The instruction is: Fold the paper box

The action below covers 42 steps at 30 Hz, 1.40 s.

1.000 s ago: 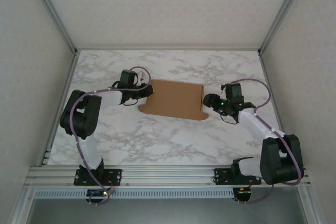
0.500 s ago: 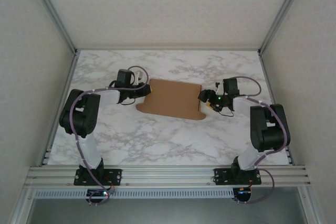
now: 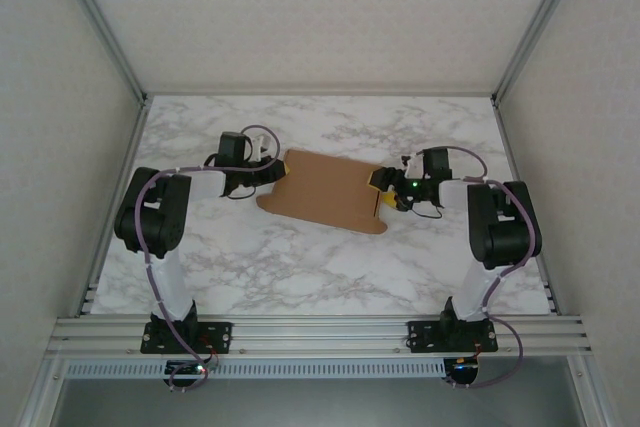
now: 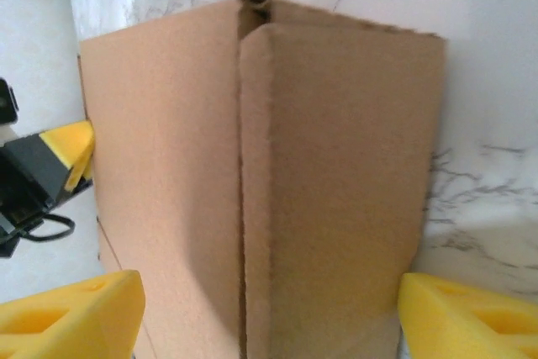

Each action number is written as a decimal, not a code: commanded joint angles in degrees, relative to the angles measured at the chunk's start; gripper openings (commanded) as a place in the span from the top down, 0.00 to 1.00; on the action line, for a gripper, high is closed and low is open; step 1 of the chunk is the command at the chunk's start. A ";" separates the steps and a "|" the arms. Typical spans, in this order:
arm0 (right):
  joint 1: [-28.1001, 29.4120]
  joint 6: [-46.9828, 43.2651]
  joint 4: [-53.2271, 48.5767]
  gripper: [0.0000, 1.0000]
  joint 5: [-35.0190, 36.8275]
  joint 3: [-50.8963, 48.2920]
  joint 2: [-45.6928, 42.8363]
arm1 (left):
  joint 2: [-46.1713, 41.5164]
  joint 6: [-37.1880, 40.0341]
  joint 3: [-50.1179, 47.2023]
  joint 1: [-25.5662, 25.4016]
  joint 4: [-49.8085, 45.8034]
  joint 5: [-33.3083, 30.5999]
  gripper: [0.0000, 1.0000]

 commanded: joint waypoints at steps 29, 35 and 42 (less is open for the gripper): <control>1.26 2.49 -4.25 0.19 4.14 -3.28 -6.15 | 5.91 1.15 -4.64 5.35 -11.20 -3.89 0.95; 3.01 4.68 -0.25 0.18 0.32 -0.68 -1.88 | 6.52 1.33 -4.56 5.34 -11.19 -3.75 0.95; 6.78 10.34 7.20 0.25 -3.28 1.02 1.00 | 6.61 1.37 -4.47 4.70 -11.06 -3.76 0.95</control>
